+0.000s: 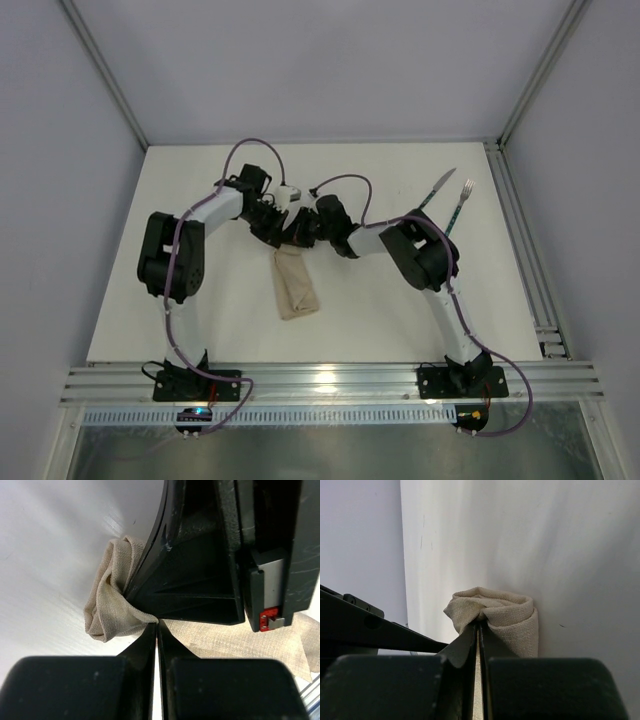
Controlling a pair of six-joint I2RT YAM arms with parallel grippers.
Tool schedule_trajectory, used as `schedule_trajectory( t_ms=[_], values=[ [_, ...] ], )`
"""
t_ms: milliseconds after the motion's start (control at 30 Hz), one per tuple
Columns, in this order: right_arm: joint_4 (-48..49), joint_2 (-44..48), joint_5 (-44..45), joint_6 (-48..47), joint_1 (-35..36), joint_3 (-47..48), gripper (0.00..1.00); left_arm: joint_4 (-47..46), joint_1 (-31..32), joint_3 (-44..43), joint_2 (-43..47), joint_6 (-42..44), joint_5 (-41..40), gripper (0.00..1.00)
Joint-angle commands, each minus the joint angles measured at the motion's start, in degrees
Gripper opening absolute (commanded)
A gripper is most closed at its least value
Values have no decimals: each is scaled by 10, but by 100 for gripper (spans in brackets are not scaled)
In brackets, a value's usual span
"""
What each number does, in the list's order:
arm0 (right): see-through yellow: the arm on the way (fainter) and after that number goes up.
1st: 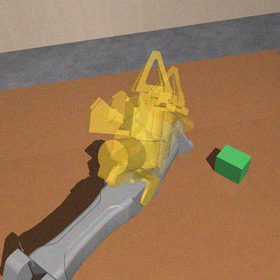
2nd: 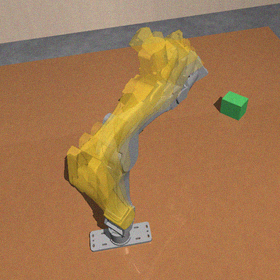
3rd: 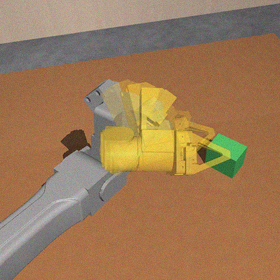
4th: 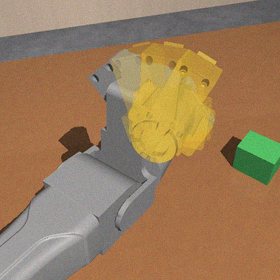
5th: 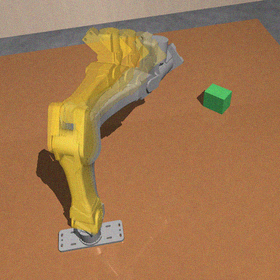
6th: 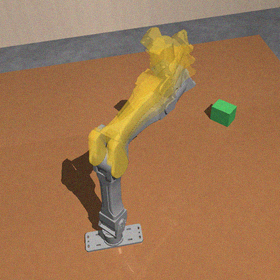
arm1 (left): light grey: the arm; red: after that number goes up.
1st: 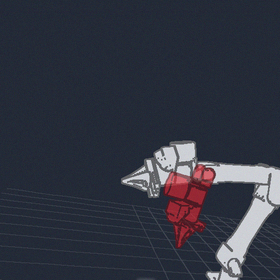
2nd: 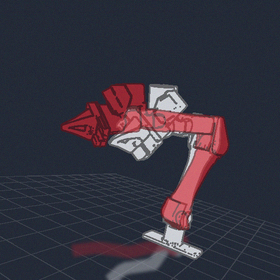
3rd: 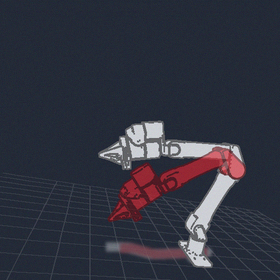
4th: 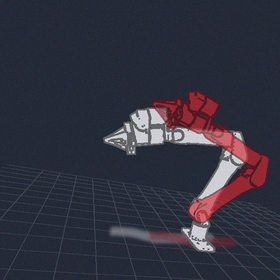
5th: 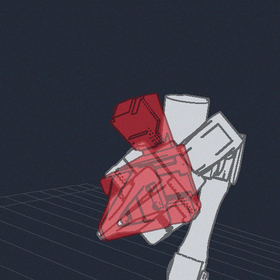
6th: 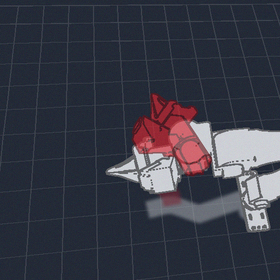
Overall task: Fold the napkin into a case and place the utensils inside
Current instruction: Stuff the top corner of the smaller-rectangle-folded napkin into the folded napkin.
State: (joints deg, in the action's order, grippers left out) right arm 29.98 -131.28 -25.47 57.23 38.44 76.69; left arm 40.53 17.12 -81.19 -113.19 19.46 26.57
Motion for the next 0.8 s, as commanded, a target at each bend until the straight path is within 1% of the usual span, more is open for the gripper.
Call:
schedule_trajectory(
  t_ms=[0, 100, 133, 200, 267, 367, 500, 600, 667, 767],
  values=[
    [78, 5, 34, 45, 2, 0, 4, -5, 6, -6, -26, -7, 6, 0],
    [60, 3, 24, 43, 1, -7, 6, -2, 6, -11, -48, -13, -12, 0],
    [57, 7, 19, 39, 0, -13, 11, -3, 5, -11, -55, -16, -14, 0],
    [39, 22, 16, 21, -1, -20, 15, -5, 2, -11, -58, -21, -21, 0],
    [2, 37, 3, -25, 0, -15, 21, -5, 1, -14, -62, -27, -34, 0],
    [-43, 74, -11, -82, -2, -17, 24, -4, -4, -17, -63, -32, -31, 0],
    [-105, 123, -11, -155, -5, -38, 25, -4, -12, -18, -59, -35, -15, 0],
    [-136, 147, -2, -188, -6, -57, 24, -3, -17, -19, -49, -40, 22, 0],
    [-149, 147, -2, -197, -5, -58, 24, -5, -18, -19, -43, -43, 31, 0],
    [-156, 122, -14, -194, -5, -47, 22, -5, -18, -19, -36, -46, 38, 0]
  ],
)
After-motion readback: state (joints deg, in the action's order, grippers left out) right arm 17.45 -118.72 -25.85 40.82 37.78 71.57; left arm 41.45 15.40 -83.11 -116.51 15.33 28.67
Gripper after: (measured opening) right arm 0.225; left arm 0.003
